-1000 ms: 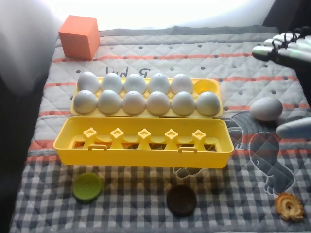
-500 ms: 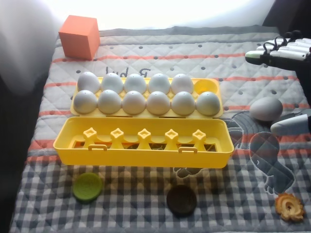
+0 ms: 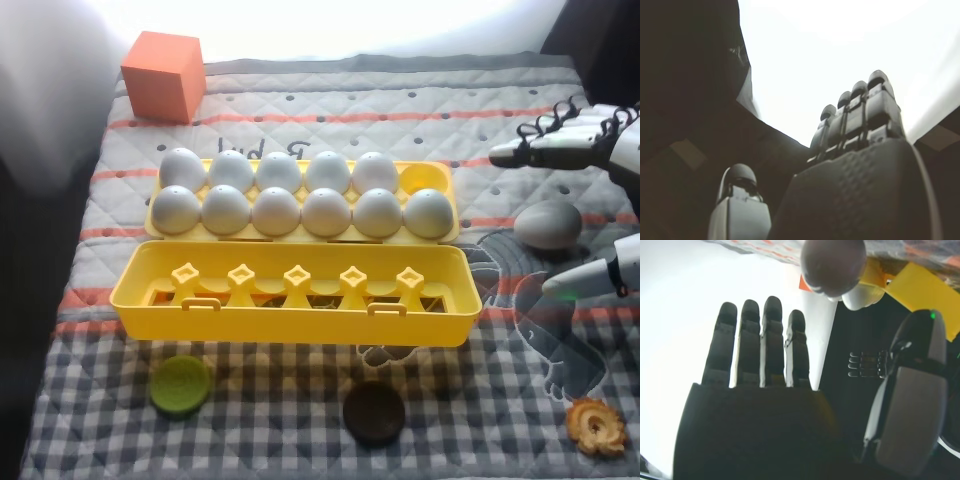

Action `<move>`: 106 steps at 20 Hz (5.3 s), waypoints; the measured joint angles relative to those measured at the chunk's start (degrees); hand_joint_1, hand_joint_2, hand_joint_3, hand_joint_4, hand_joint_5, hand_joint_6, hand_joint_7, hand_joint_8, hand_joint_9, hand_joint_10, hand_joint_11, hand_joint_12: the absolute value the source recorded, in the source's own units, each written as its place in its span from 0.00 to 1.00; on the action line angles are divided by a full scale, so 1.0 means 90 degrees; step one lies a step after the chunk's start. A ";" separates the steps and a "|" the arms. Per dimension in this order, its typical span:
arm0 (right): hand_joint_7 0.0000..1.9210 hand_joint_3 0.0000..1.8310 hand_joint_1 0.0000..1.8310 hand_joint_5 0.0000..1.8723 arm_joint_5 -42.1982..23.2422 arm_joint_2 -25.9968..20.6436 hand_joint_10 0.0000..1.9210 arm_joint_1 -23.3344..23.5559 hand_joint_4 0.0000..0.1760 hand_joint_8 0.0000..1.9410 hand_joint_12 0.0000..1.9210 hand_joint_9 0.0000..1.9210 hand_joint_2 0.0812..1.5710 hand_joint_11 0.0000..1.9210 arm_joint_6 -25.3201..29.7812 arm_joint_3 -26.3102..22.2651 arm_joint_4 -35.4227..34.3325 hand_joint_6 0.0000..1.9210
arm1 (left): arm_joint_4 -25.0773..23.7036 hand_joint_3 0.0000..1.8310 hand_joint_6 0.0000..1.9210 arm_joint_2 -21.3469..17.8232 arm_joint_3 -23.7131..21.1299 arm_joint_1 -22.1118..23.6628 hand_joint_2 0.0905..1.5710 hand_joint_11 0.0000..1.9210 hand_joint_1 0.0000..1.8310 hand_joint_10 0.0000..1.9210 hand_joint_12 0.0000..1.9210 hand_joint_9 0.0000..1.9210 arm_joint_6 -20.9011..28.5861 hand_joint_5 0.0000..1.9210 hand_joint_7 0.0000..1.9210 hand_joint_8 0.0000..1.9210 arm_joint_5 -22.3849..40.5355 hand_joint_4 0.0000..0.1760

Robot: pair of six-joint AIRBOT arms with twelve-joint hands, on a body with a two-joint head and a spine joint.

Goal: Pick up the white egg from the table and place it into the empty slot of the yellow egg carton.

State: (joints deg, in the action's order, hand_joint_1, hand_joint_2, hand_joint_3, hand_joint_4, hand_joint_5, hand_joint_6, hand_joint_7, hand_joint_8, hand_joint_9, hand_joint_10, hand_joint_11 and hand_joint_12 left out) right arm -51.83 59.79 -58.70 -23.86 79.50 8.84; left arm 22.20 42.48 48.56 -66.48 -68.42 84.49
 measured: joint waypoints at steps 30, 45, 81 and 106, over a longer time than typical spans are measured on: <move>0.38 0.00 0.50 0.39 0.0364 0.0151 0.00 0.0231 0.00 0.00 0.06 0.31 0.56 0.20 0.0041 0.0202 0.0138 0.00 | 0.0017 0.00 0.00 0.0000 0.0000 -0.0022 0.54 0.00 0.00 0.00 0.00 0.00 0.0049 0.00 0.00 0.00 0.0000 0.31; 0.45 0.00 0.49 0.46 0.0321 0.0129 0.00 0.0274 0.00 0.00 0.25 0.40 0.63 0.23 -0.0039 0.0170 0.0143 0.00 | 0.0012 0.00 0.00 0.0000 0.0000 -0.0022 0.54 0.00 0.00 0.00 0.00 0.00 0.0068 0.00 0.00 0.00 0.0000 0.22; 0.58 0.00 0.67 0.53 0.0296 0.0051 0.00 0.0556 0.09 0.41 0.60 0.60 0.67 0.34 -0.0046 0.0134 0.0279 0.48 | 0.0019 0.00 0.00 0.0000 0.0000 -0.0022 0.54 0.00 0.00 0.00 0.00 0.00 0.0092 0.00 0.00 0.00 0.0005 0.21; 0.60 0.00 0.65 0.59 0.0289 0.0238 0.00 0.1217 0.00 0.04 0.45 0.62 0.65 0.42 -0.0073 0.0270 0.0580 0.40 | 0.0005 0.00 0.00 0.0000 0.0000 -0.0022 0.54 0.00 0.00 0.00 0.00 0.00 0.0092 0.00 0.00 0.00 0.0024 0.29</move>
State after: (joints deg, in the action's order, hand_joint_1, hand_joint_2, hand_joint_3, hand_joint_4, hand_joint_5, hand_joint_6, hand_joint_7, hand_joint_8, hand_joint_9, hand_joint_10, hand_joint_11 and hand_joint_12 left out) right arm -49.23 61.93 -47.75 -24.51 81.93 14.06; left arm 22.24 42.48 48.56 -66.67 -67.59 84.71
